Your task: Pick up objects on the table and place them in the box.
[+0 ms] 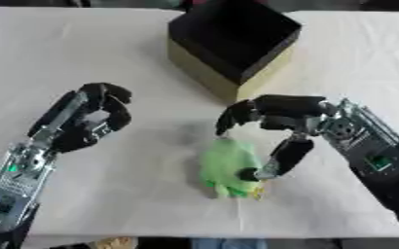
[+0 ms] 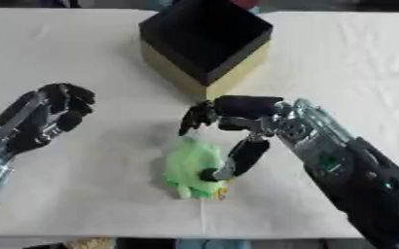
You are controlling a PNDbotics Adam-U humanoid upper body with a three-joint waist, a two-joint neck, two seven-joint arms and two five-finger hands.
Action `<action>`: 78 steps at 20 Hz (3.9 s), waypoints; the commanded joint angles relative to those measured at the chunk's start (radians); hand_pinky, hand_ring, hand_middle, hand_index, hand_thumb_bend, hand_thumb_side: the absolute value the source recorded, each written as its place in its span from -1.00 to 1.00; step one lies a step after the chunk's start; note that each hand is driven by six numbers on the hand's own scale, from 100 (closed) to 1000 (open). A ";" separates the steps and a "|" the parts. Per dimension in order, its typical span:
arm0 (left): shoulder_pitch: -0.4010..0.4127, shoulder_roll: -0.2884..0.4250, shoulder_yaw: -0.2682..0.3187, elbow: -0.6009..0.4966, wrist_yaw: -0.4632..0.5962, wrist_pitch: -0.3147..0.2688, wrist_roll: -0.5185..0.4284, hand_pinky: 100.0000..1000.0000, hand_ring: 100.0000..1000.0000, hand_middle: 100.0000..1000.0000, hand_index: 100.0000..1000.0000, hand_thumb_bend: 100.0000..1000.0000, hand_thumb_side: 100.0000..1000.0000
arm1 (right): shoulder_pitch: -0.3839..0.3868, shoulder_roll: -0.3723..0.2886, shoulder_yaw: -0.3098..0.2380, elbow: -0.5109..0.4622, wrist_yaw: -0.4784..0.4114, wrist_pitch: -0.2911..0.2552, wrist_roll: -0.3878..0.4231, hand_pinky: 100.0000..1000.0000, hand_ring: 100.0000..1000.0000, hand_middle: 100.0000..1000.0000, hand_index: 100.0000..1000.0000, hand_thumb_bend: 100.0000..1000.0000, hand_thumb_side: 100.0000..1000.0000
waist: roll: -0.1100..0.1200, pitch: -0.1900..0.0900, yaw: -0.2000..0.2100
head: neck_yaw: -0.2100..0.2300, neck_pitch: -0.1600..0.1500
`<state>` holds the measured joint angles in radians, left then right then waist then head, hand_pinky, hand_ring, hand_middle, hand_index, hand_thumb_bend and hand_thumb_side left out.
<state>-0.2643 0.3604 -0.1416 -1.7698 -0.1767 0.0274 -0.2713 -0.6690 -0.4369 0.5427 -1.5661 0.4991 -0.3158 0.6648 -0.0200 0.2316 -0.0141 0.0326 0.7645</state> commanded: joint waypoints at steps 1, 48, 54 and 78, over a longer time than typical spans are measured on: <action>-0.013 0.004 -0.001 -0.006 0.003 0.000 -0.004 0.28 0.22 0.18 0.42 0.50 0.53 | -0.015 -0.010 -0.004 0.009 0.048 -0.018 0.031 0.42 0.56 0.62 0.69 -0.29 -0.47 | 0.002 -0.013 0.000 | -0.002 0.005; -0.026 0.010 0.002 -0.008 0.060 0.018 0.003 0.28 0.23 0.21 0.45 0.38 0.64 | -0.192 -0.244 -0.162 -0.177 -0.207 0.091 -0.043 -0.36 -0.60 -0.66 -0.41 -0.59 -1.00 | -0.002 -0.011 0.005 | 0.002 0.005; -0.031 0.006 -0.001 -0.011 0.050 0.020 0.012 0.28 0.22 0.21 0.44 0.39 0.65 | -0.263 -0.262 -0.196 -0.117 -0.186 0.106 -0.072 -0.34 -0.58 -0.64 -0.48 -0.58 -1.00 | -0.002 0.000 0.023 | -0.007 -0.001; -0.097 -0.051 -0.071 -0.022 0.054 0.001 -0.088 0.28 0.22 0.19 0.43 0.37 0.67 | -0.483 -0.022 -0.369 0.589 0.327 0.054 -0.415 -0.13 -0.49 -0.57 -0.40 -0.54 -1.00 | -0.024 0.024 0.151 | -0.098 -0.028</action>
<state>-0.3455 0.3080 -0.2086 -1.7717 -0.1236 0.0296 -0.3529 -1.1256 -0.4502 0.1972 -0.9992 0.8003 -0.2630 0.2690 -0.0460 0.2719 0.1398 -0.0570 0.7454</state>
